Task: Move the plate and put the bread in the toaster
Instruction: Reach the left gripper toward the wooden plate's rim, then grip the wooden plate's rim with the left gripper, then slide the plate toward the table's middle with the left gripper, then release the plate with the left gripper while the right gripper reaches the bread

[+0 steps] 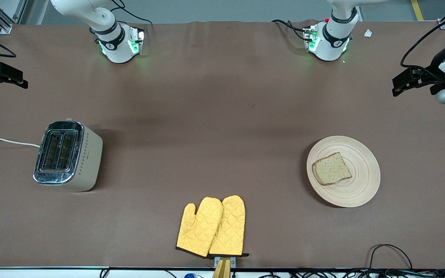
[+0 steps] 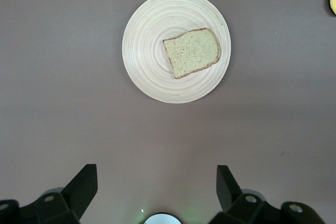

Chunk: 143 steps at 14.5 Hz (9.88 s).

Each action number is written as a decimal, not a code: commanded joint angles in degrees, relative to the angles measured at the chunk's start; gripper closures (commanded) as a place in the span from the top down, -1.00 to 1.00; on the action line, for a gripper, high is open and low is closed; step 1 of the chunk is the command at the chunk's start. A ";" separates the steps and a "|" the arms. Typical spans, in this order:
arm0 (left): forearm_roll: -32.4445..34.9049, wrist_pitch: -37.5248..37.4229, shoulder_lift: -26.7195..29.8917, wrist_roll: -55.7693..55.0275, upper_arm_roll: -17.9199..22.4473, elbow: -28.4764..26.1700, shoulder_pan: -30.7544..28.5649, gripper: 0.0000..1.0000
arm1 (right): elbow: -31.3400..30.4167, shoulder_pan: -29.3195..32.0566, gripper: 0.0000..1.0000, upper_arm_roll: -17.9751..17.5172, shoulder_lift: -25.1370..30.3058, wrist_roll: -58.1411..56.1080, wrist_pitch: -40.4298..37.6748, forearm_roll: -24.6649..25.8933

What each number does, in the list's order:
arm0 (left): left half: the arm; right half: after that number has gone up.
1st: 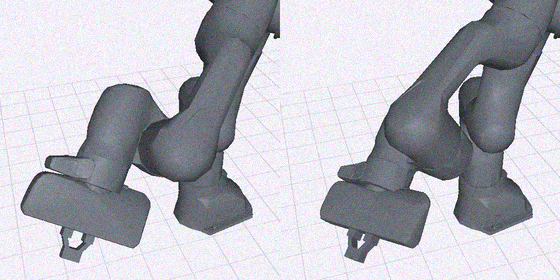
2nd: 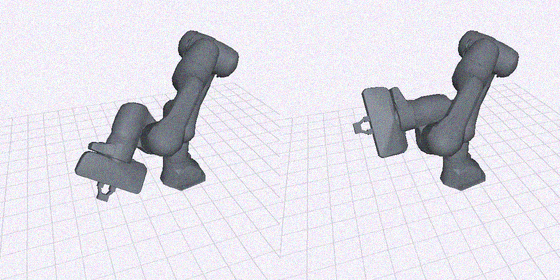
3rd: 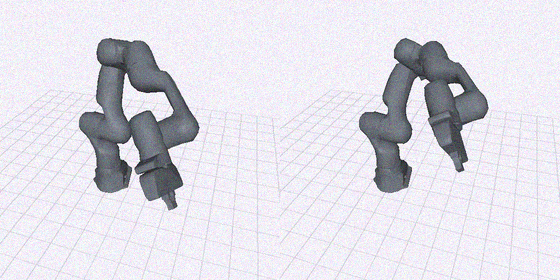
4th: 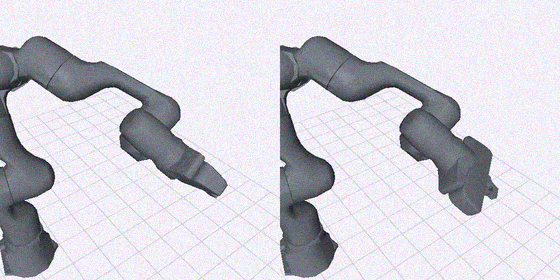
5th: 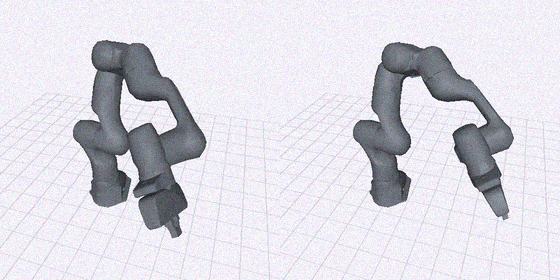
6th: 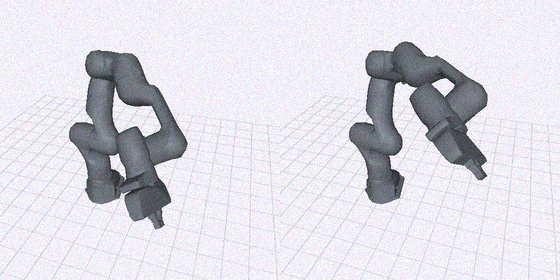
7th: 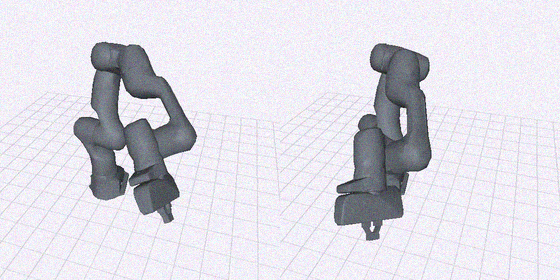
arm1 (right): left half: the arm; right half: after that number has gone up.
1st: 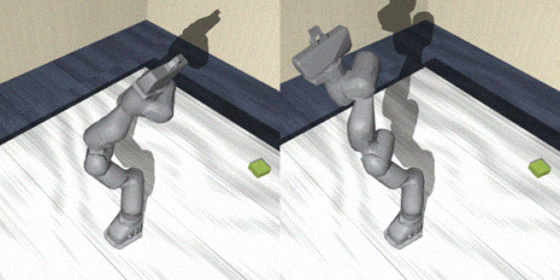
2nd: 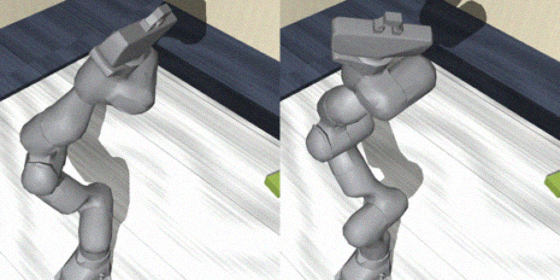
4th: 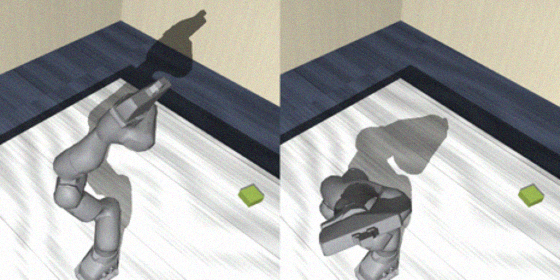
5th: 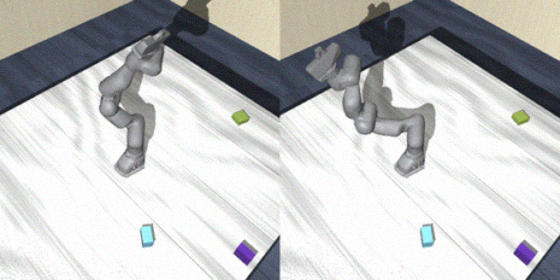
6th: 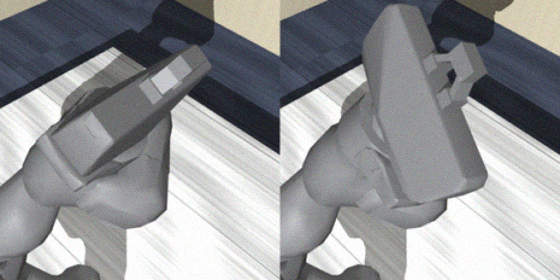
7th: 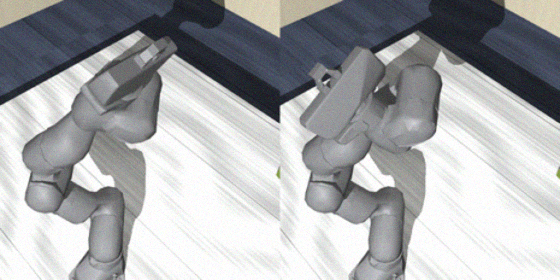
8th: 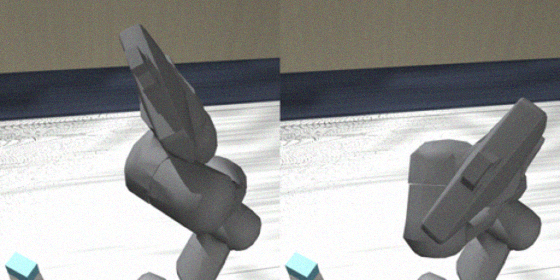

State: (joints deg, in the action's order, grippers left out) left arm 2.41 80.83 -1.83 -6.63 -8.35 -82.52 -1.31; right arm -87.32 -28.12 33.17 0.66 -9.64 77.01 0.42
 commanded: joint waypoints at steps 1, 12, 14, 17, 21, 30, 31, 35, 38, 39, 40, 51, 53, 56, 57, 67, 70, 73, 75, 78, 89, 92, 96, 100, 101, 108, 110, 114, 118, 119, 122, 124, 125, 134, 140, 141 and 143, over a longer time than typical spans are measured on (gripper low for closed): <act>-1.09 -0.94 -0.28 0.74 -0.09 0.96 -0.19 1.00 | -0.39 0.52 1.00 -0.56 0.92 0.32 -0.36 0.55; -12.67 -0.94 -3.26 0.74 0.88 2.71 -7.98 1.00 | -0.48 0.61 1.00 -0.56 0.92 0.15 0.07 0.55; -15.23 -1.03 -4.58 3.01 0.88 2.71 -11.59 1.00 | -0.83 0.79 1.00 -0.48 0.74 0.15 0.51 0.46; -15.15 -0.94 -7.12 5.49 0.88 2.71 -14.50 1.00 | -2.59 1.23 1.00 -0.48 0.22 0.15 4.90 0.46; -18.66 -0.59 -12.74 6.01 0.79 2.71 -21.09 1.00 | -1.36 1.31 1.00 -0.48 -1.37 0.24 4.73 0.63; -31.84 7.76 -27.86 20.23 0.79 2.80 -27.52 1.00 | 0.14 2.10 1.00 -0.39 -0.49 0.85 3.94 0.55; -32.55 8.28 -29.44 21.29 0.79 2.80 -28.22 1.00 | 0.13 2.11 1.00 -0.56 0.21 1.02 2.64 0.46; -39.05 9.78 -35.42 30.07 0.79 2.80 -29.62 1.00 | -6.43 1.93 1.00 -0.83 5.21 2.43 5.07 0.55; -44.84 9.78 -39.81 40.18 0.79 2.63 -29.72 0.99 | -6.99 1.23 1.00 -2.14 6.10 7.60 4.04 0.63; -46.60 9.78 -40.96 41.51 0.79 2.45 -29.80 0.96 | -6.81 1.23 1.00 -4.06 6.10 8.66 3.77 1.16; -48.19 9.78 -41.84 41.87 0.79 2.45 -29.72 0.95 | -6.72 1.23 1.00 -4.78 6.10 8.85 3.77 1.25; -48.64 12.16 -46.24 43.09 0.18 2.36 -28.40 0.74 | -5.40 1.14 1.00 -11.20 6.02 17.46 3.15 1.25; -48.47 12.16 -46.51 43.63 0.26 2.45 -28.40 0.74 | -5.23 1.14 1.00 -11.20 6.02 17.55 3.15 1.25; -48.03 12.24 -46.51 43.72 0.44 2.80 -28.49 0.74 | -5.05 1.05 1.00 -11.29 5.93 17.55 3.24 1.25; -48.03 12.33 -46.51 43.72 0.70 2.80 -28.57 0.74 | -4.88 1.05 1.00 -11.29 5.84 17.55 3.24 1.25; -45.30 20.15 -48.52 48.37 0.97 3.07 -29.01 0.60 | -4.53 1.05 1.00 -11.20 5.75 17.55 3.06 1.08; -45.48 21.90 -50.46 51.88 0.88 3.24 -29.01 0.54 | -4.44 1.05 1.00 -11.20 5.75 17.55 2.89 1.08; -45.91 22.26 -50.81 51.98 0.79 3.15 -28.75 0.45 | -4.44 1.05 1.00 -11.20 5.75 17.55 2.89 0.90; -46.00 22.26 -50.99 52.15 0.70 3.15 -28.66 0.23 | -4.44 1.05 1.00 -11.20 5.75 17.55 2.89 0.81; -46.01 22.26 -51.60 52.24 0.53 3.15 -28.66 -0.27 | -4.44 1.14 1.00 -11.11 5.75 17.38 2.89 0.72; -50.49 20.69 -52.05 55.94 -0.35 3.41 -29.45 -1.00 | -4.44 1.23 1.00 -11.02 5.75 17.29 2.89 0.72; -49.88 15.25 -50.99 55.41 -4.03 7.09 -29.02 -1.00 | -4.44 1.14 1.00 -11.02 5.75 17.29 2.89 0.72; -48.91 14.70 -48.71 49.52 -7.82 8.87 -24.72 -1.00 | -4.44 1.14 1.00 -11.02 5.75 17.29 3.06 0.72; -49.60 17.51 -46.95 42.49 -8.44 8.87 -16.72 -1.00 | -4.44 1.23 1.00 -11.02 5.67 17.37 3.06 0.64; -49.52 18.13 -46.95 42.49 -9.22 8.87 -15.49 -1.00 | -4.52 1.23 1.00 -11.02 5.66 17.37 2.98 0.64; -56.01 29.99 -47.47 43.45 -13.35 3.60 -6.52 -1.00 | -4.52 1.23 1.00 -11.02 5.84 17.37 2.27 0.64; -57.86 35.33 -47.30 43.63 -15.55 0.18 -4.76 -1.00 | -4.52 1.40 1.00 -10.85 5.75 17.29 2.18 0.64; -58.22 45.44 -47.65 47.83 -19.24 -6.85 -3.36 -1.00 | -4.79 1.40 1.00 -10.93 6.02 17.29 1.31 0.64; -58.75 47.58 -49.14 49.08 -19.51 -9.15 -1.16 -1.00 | -4.79 1.40 1.00 -10.85 5.67 17.55 1.31 -1.99; -58.75 47.58 -49.14 49.08 -19.51 -9.67 -1.07 -1.00 | -4.79 1.23 1.00 -10.85 5.58 17.46 1.39 -2.09; -58.66 47.58 -50.11 49.25 -19.51 -10.12 -0.45 -0.90 | -5.31 0.35 1.00 -11.11 3.57 19.03 4.46 -3.14; -58.57 48.45 -49.94 49.17 -19.43 -9.94 -0.27 -0.46 | -6.36 -1.58 1.00 -11.02 2.16 23.33 6.48 -4.98; -58.57 49.33 -49.67 48.82 -19.42 -9.94 -0.45 -0.18 | -9.15 -3.06 1.00 -11.02 2.06 23.87 9.01 -5.25; -46.74 51.63 -40.99 35.94 -19.07 -8.89 -10.37 1.00 | -27.90 -16.86 1.00 -11.11 -5.56 36.95 45.39 -10.17; -24.22 43.65 -28.86 13.61 -18.89 -8.19 -14.15 1.00 | -27.03 -27.06 1.00 -11.11 -19.98 48.19 60.44 -10.35; -23.60 40.23 -25.71 8.61 -18.90 -8.19 -14.16 1.00 | -25.81 -27.51 1.00 -11.11 -22.09 48.92 60.89 -10.26; -19.93 36.43 -20.87 1.91 -18.63 -8.19 -13.81 1.00 | -23.17 -27.43 0.95 -11.11 -25.17 48.58 60.54 -10.35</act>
State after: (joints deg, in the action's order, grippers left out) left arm -21.06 120.42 -28.78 1.47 -27.34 -88.74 -15.08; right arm -113.78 -55.39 21.36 -21.85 38.18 138.15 -9.12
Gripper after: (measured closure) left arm 0.000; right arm 0.004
